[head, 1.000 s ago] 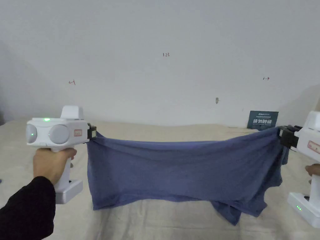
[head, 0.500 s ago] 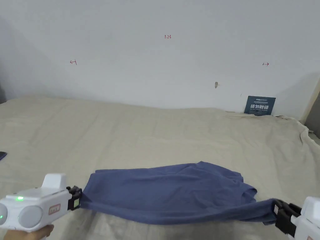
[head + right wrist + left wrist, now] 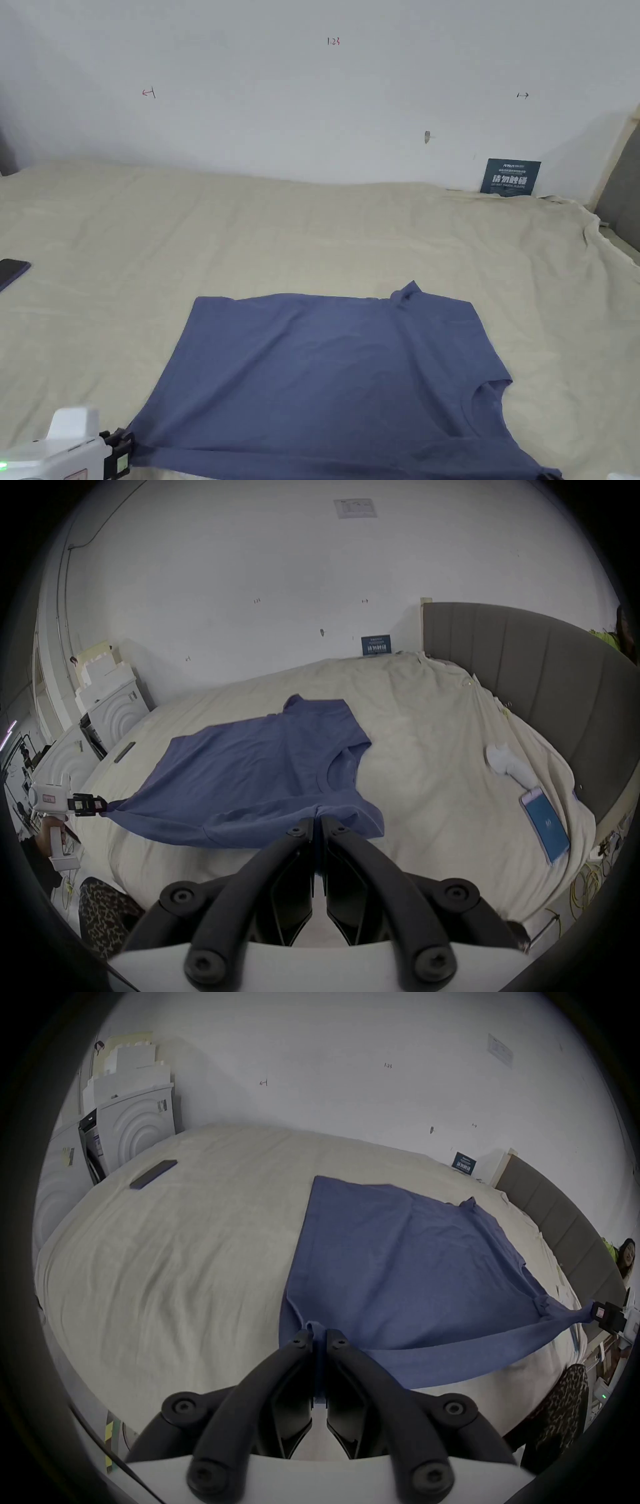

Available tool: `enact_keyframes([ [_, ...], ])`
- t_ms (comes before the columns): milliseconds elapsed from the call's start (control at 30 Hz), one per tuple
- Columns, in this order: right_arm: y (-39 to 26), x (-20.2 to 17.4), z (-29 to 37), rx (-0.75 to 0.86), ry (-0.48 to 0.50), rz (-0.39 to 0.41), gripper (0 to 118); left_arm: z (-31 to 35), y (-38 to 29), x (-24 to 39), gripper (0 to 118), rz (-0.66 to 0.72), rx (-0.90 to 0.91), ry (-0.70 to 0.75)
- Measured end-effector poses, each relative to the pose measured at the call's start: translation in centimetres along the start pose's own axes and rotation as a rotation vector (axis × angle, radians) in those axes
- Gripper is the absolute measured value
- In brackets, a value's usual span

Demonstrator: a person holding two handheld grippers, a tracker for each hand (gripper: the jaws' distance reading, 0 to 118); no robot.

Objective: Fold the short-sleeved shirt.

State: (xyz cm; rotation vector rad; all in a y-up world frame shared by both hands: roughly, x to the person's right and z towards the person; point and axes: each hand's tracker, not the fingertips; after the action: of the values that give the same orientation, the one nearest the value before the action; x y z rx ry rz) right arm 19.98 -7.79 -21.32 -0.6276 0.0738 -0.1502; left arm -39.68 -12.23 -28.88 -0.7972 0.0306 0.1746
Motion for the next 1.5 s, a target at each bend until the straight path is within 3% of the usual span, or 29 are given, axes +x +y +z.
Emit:
enact_keyframes([
  [267,-4.0,0.0,0.3,-0.113,-0.029,-0.014,2,0.2,-3.8,-1.1,3,0.016,-0.068,0.027],
  [600,-6.9,1.3,-6.2,-0.317,-0.127,-0.053,2,-2.6,-5.7,-0.8,7,0.076,-0.158,0.079],
  [700,-7.0,1.3,-7.0,-0.333,-0.133,-0.055,3,-2.3,-5.7,-0.5,26,0.097,-0.153,0.093],
  [767,-6.5,0.9,-6.9,-0.348,-0.128,-0.052,10,-2.0,-5.5,-0.1,70,0.083,-0.167,0.110],
  [800,-6.1,0.8,-6.7,-0.364,-0.119,-0.047,21,-1.8,-5.4,0.2,88,0.071,-0.179,0.126],
  [833,-5.6,0.6,-6.4,-0.363,-0.117,-0.038,49,-1.3,-5.2,0.4,106,0.065,-0.184,0.139],
  [867,-5.1,0.5,-6.0,-0.358,-0.116,-0.029,73,-0.9,-5.1,0.7,111,0.062,-0.180,0.140],
  [900,-4.5,0.2,-5.5,-0.344,-0.115,-0.021,86,-0.3,-4.8,0.9,112,0.063,-0.159,0.136],
  [1000,-1.7,-0.7,-3.2,-0.210,-0.101,-0.003,99,2.2,-2.8,2.1,112,0.057,-0.043,0.094],
  [1267,6.4,-3.5,2.8,0.135,-0.059,0.021,99,9.0,4.1,5.6,112,0.024,0.254,0.070],
  [1433,8.3,-5.5,4.3,0.270,-0.116,0.105,98,10.7,5.6,7.3,109,-0.030,0.414,0.101],
  [1500,8.4,-6.3,4.4,0.291,-0.137,0.122,95,10.7,5.6,7.8,101,-0.058,0.456,0.123],
])
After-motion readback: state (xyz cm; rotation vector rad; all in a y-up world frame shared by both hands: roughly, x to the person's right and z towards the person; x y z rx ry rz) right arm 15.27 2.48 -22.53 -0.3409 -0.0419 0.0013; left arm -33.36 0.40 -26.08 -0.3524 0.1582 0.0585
